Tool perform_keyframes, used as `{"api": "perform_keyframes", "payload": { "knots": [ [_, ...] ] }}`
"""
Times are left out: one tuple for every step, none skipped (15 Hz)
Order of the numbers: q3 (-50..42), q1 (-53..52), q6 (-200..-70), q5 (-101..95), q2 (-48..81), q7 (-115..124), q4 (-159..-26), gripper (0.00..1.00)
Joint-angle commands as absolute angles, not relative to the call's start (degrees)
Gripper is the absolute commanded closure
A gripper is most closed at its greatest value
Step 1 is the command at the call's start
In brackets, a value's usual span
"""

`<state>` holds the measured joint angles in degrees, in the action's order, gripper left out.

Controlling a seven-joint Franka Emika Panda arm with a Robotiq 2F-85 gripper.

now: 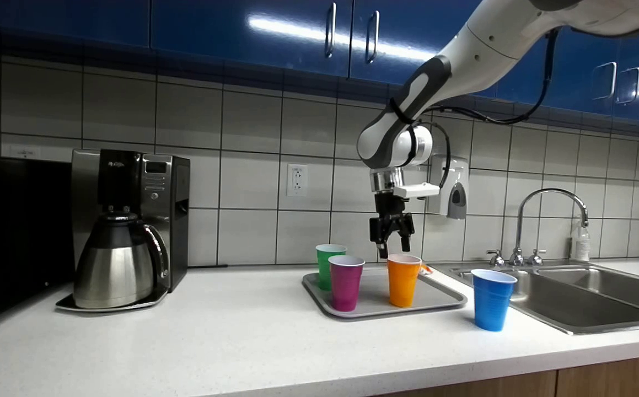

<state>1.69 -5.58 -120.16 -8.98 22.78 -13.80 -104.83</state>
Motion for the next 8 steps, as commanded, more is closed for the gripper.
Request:
{"api": "perform_keyframes", "payload": {
  "knots": [
    [2.15,-4.97,-115.83,-8.94,19.2,-10.96,-103.82,0.0],
    [1.97,-4.96,-115.57,-9.07,18.35,-10.0,-103.87,0.0],
    [1.74,-4.91,-115.54,-9.16,17.38,-8.87,-104.19,0.0],
    [1.48,-4.92,-115.87,-9.42,16.53,-7.49,-104.51,0.0],
    [1.21,-4.83,-115.99,-9.35,15.62,-5.93,-104.9,0.0],
    [0.85,-4.91,-116.65,-9.72,14.71,-3.94,-105.43,0.0],
    [0.5,-5.01,-117.12,-10.04,13.93,-2.01,-105.98,0.0],
    [0.17,-5.07,-117.62,-10.23,13.09,0.16,-106.76,0.0]
  ]
}}
